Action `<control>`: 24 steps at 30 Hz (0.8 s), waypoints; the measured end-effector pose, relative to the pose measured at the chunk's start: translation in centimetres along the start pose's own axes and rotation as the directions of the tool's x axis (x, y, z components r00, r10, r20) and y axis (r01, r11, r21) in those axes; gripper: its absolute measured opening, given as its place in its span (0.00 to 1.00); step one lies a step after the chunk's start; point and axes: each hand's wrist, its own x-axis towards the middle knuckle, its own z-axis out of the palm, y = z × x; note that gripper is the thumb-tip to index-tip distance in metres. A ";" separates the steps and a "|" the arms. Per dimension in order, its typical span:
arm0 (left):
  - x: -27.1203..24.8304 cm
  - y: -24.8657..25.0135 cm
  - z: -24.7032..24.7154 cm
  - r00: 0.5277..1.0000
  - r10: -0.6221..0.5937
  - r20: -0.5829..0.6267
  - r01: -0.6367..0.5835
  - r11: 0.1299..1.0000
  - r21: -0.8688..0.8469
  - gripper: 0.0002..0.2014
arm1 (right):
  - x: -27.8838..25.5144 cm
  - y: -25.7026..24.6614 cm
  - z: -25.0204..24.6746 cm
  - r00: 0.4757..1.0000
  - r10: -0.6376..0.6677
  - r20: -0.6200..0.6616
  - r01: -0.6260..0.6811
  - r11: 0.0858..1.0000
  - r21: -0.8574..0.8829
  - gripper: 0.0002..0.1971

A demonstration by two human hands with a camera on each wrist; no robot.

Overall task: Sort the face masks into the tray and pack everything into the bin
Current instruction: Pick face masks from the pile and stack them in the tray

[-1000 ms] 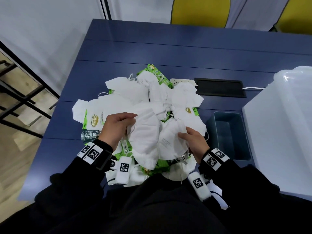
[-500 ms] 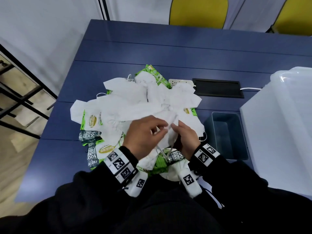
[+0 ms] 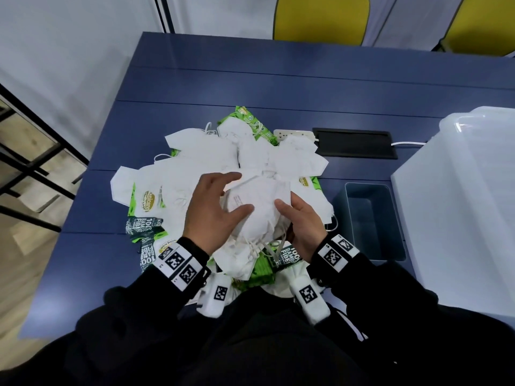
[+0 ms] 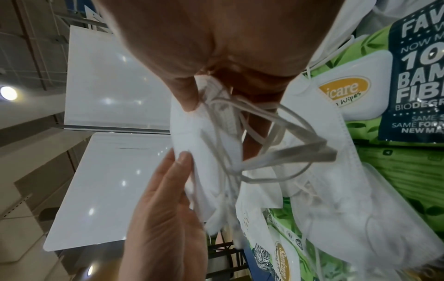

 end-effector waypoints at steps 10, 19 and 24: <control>1.0 -2.1 -3.0 0.984 -0.177 -0.022 0.171 0.969 -0.177 0.06 | 0.1 0.1 -0.7 0.991 0.002 -0.131 0.005 0.999 0.053 0.11; -0.3 -0.5 -0.1 0.946 -0.280 0.165 0.324 0.847 -0.421 0.12 | -0.1 0.0 0.5 0.995 0.064 -0.072 -0.064 0.998 0.002 0.16; -0.7 -0.5 1.0 0.931 -0.340 0.136 0.359 0.779 -0.513 0.11 | -0.2 0.3 0.2 0.995 0.091 0.042 -0.095 0.989 0.115 0.21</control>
